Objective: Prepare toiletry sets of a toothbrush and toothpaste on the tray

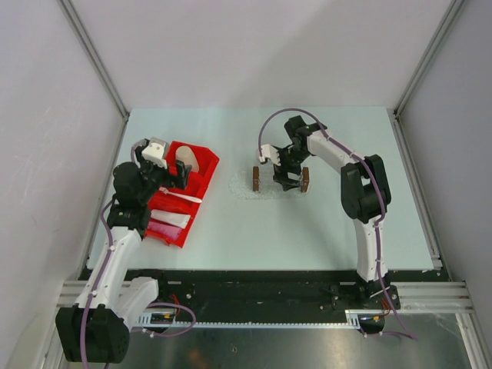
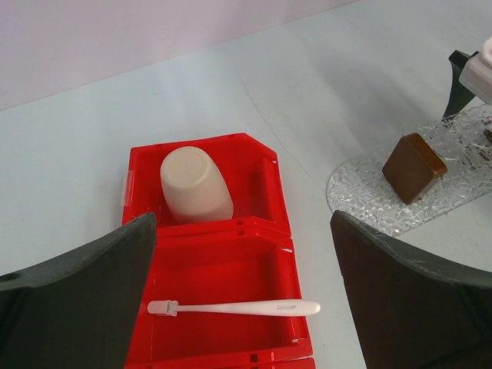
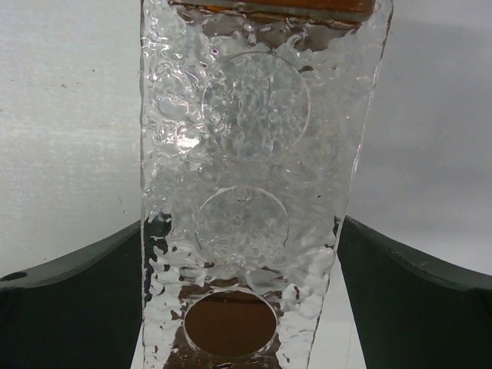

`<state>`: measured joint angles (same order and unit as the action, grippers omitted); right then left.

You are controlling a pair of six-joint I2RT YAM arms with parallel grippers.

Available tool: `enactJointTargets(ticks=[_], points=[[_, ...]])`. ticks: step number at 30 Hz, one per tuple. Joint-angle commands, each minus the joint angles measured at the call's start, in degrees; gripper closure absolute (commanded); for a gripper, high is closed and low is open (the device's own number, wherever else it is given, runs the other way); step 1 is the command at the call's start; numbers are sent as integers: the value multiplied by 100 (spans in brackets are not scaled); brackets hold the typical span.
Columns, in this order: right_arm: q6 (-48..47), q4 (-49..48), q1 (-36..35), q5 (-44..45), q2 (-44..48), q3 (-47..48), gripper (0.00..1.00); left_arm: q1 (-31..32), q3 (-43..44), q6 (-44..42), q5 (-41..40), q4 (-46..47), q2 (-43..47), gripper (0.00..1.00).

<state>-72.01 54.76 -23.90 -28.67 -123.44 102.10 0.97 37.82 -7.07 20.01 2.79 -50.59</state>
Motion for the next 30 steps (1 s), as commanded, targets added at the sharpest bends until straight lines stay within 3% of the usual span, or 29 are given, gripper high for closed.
enactJointTargets(ticks=[1, 12, 30], points=[[29, -106, -45, 63, 118, 20, 3, -53, -38, -304, 231, 134, 119, 0], [152, -185, -141, 19, 153, 3, 21, -53, -38, -304, 258, 134, 128, 0], [697, -484, -660, 28, 57, 310, 27, -53, -47, -304, 267, 143, 172, 0]])
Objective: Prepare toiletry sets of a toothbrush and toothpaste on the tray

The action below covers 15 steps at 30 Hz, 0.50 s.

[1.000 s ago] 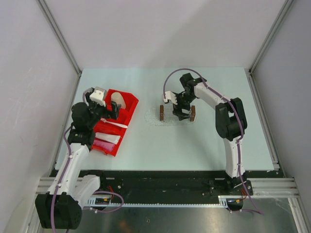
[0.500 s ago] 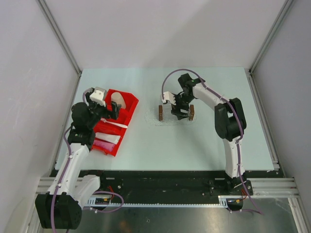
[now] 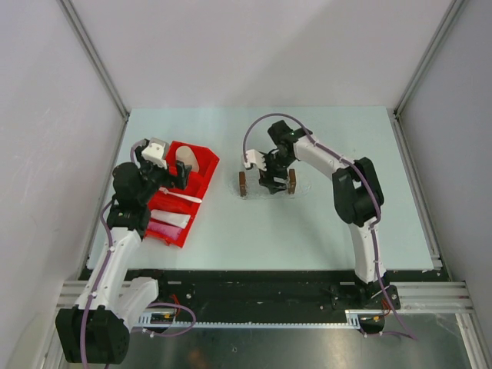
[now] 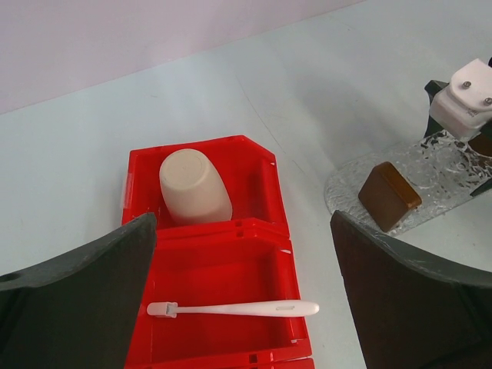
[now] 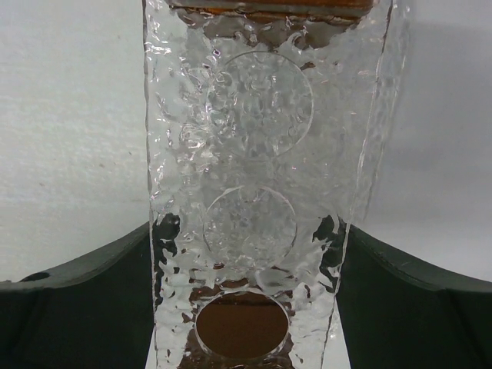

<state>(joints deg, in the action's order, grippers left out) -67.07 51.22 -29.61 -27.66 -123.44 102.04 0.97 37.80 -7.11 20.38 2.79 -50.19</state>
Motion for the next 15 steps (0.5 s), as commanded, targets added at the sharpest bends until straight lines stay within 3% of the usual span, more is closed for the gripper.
enactJointTargets(ticks=[1, 15], points=[[238, -139, -107, -73, 22, 334, 27, -53, -54, -299, 221, 134, 133, 0], [475, -262, -212, -64, -233, 677, 27, -53, -54, -308, 247, 143, 150, 0]])
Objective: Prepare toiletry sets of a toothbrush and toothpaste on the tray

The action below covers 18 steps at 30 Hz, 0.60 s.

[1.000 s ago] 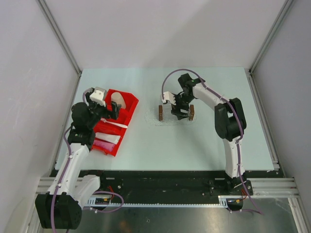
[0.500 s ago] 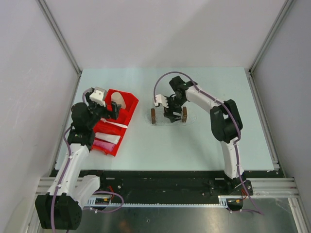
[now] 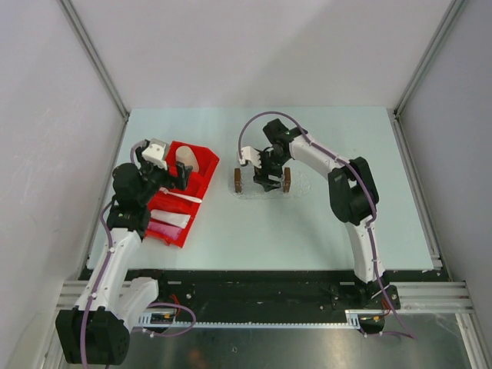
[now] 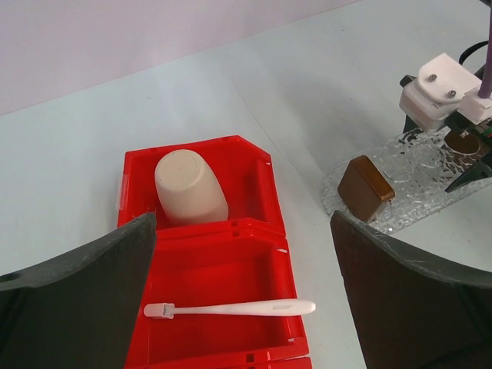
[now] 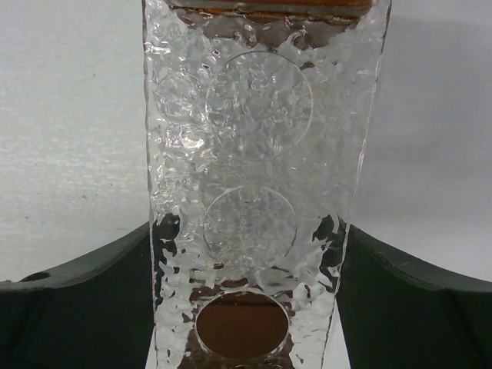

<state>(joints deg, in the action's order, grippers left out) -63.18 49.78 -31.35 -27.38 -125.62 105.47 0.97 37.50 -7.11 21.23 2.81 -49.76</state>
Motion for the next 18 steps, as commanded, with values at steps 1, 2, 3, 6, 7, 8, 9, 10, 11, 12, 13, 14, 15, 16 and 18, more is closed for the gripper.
enactJointTargets(ticks=[1, 2, 3, 6, 7, 8, 9, 10, 11, 12, 13, 14, 15, 16, 18], points=[[78, -118, -37, -92, -32, 334, 27, -53, -32, -308, 162, 132, 107, 0], [78, -118, -46, -101, -32, 334, 27, -53, -23, -308, 170, 141, 98, 0], [78, -126, -46, -119, -41, 334, 27, -53, -23, -308, 171, 132, 98, 0], [-19, -91, -46, -145, -59, 307, 27, -53, -32, -308, 179, 132, 98, 0], [-37, -74, -46, -145, -59, 307, 27, -53, -23, -308, 179, 132, 98, 0], [-63, -48, -46, -163, -59, 307, 27, -53, -32, -308, 171, 132, 98, 0], [-89, -39, -46, -163, -59, 299, 27, -53, -23, -308, 188, 132, 107, 0], [-89, -38, -55, -172, -59, 299, 26, -53, -32, -308, 197, 132, 107, 0], [-107, -30, -46, -189, -59, 290, 26, -53, -32, -308, 188, 141, 107, 0], [-133, -12, -55, -198, -59, 290, 26, -53, -40, -317, 179, 141, 107, 0], [-160, 5, -46, -207, -59, 281, 26, -53, -41, -308, 171, 132, 98, 0], [-177, 14, -46, -224, -59, 281, 26, -53, -41, -308, 179, 124, 98, 0], [-195, 6, -46, -233, -50, 272, 26, -53, -41, -308, 179, 132, 98, 0], [-204, 14, -55, -233, -59, 272, 26, -53, -41, -299, 188, 132, 107, 0], [-326, 75, -46, -303, -41, 246, 26, -53, -32, -317, 188, 132, 98, 0]])
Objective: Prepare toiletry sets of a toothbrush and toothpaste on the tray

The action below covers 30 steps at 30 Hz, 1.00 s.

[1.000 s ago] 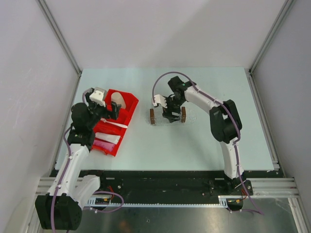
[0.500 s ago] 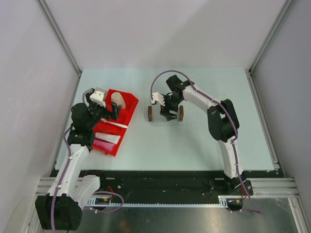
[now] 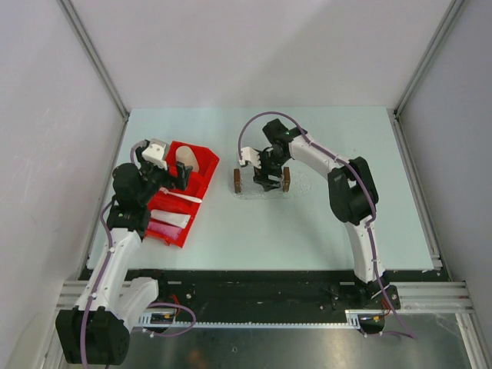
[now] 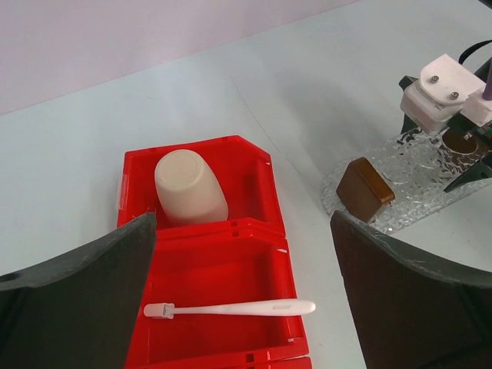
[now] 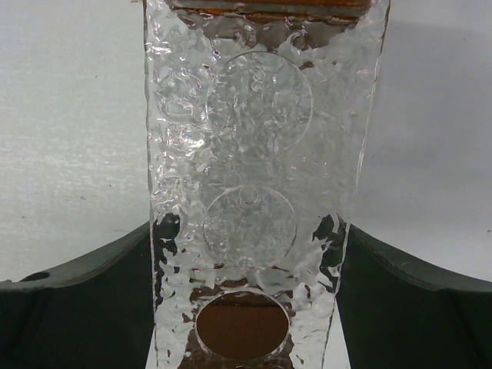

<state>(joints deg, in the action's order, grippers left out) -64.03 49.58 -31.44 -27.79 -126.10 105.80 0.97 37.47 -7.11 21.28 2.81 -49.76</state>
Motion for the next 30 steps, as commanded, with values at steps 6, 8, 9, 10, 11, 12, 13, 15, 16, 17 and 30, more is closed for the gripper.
enactJointTargets(ticks=[6, 8, 9, 10, 11, 12, 13, 15, 16, 17, 30], points=[[-233, 60, -55, -288, 24, 143, 25, -53, -47, -308, 192, 141, 89, 0], [-163, 16, -64, -262, 16, 143, 25, -53, -47, -308, 192, 132, 107, 0], [-128, 16, -55, -253, 16, 152, 25, -53, -47, -299, 193, 141, 98, 0], [-101, -1, -55, -244, 16, 152, 25, -53, -47, -308, 193, 132, 89, 0], [-57, -19, -64, -236, 16, 152, 24, -53, -47, -308, 193, 132, 89, 0], [-13, -27, -64, -227, 16, 152, 24, -53, -38, -317, 184, 132, 98, 0], [4, -36, -64, -218, 7, 143, 24, -53, -47, -308, 201, 132, 98, 0], [48, -45, -64, -209, -2, 134, 24, -53, -47, -317, 184, 132, 98, 0], [66, -54, -64, -192, -2, 143, 24, -53, -47, -308, 192, 132, 98, 0], [75, -54, -64, -174, -11, 134, 24, -45, -56, -317, 193, 132, 98, 0], [224, -107, -81, -25, -11, 99, 22, -53, -56, -326, 210, 132, 98, 0]])
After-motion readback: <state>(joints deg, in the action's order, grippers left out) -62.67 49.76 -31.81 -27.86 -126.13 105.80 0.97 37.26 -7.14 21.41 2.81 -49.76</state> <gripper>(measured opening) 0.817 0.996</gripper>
